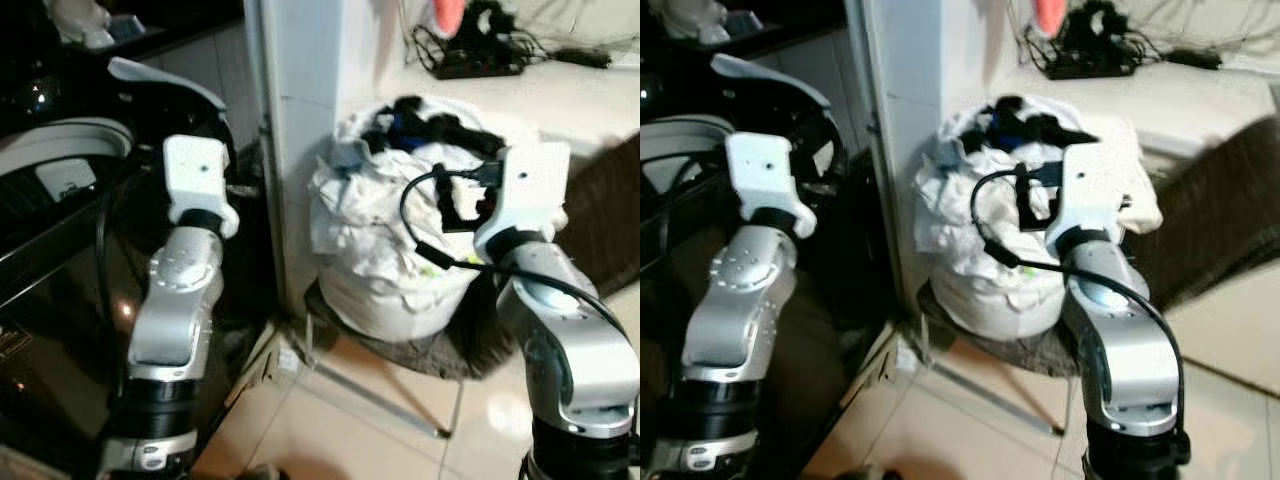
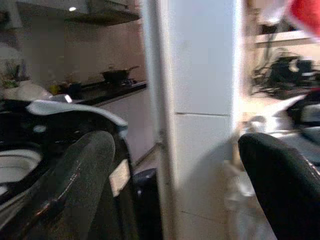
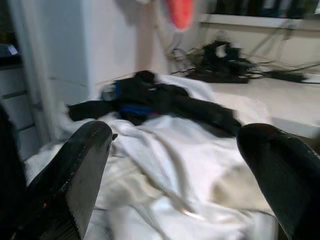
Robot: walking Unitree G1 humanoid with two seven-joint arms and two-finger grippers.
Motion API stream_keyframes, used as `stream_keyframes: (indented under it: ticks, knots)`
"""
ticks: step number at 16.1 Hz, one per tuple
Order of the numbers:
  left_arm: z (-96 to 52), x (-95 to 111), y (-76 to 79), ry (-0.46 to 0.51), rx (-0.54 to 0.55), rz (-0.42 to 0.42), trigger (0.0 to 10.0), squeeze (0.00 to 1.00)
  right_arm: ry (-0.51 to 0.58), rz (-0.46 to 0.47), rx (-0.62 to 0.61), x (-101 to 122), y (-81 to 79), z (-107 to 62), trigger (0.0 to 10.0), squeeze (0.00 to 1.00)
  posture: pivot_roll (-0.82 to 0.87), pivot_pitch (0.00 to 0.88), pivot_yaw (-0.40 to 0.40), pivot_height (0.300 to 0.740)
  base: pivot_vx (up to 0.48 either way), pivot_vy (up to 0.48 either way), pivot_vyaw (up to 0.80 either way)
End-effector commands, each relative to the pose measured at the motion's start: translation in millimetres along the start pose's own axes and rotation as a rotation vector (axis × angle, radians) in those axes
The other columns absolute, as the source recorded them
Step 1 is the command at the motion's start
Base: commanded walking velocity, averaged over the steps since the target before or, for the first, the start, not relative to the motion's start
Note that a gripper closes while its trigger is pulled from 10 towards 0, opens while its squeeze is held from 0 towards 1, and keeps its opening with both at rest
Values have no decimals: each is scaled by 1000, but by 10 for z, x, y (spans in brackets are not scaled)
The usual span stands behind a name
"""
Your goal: Clothes washing
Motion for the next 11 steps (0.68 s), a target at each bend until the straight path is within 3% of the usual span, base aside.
stream_keyframes:
  ticks: [1,4,11]
  knots:
    - [34,107,-66,37,25,31,10000,0,14,16,-14,24,33,7,10000,0,-23,0,17,740,0,0,0]
    - [10,130,-17,48,-12,18,10000,0,26,-8,-23,42,68,9,10000,0,-20,0,17,740,199,0,0]
    - [8,146,123,47,-64,10,10000,0,29,-4,-29,44,98,-3,10000,0,-31,0,30,740,391,0,0]
Point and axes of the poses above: a point about 5 cm out from each wrist's last joint towards the gripper, its own z axis pointing out of the wrist towards the gripper, its own x axis along the axis of the wrist's last joint, y = z × x, the point moved 5 cm from there along z, pointing out of the wrist towards the gripper, and after that the axes turned 5 degrees about z, right-handed, at the moved point
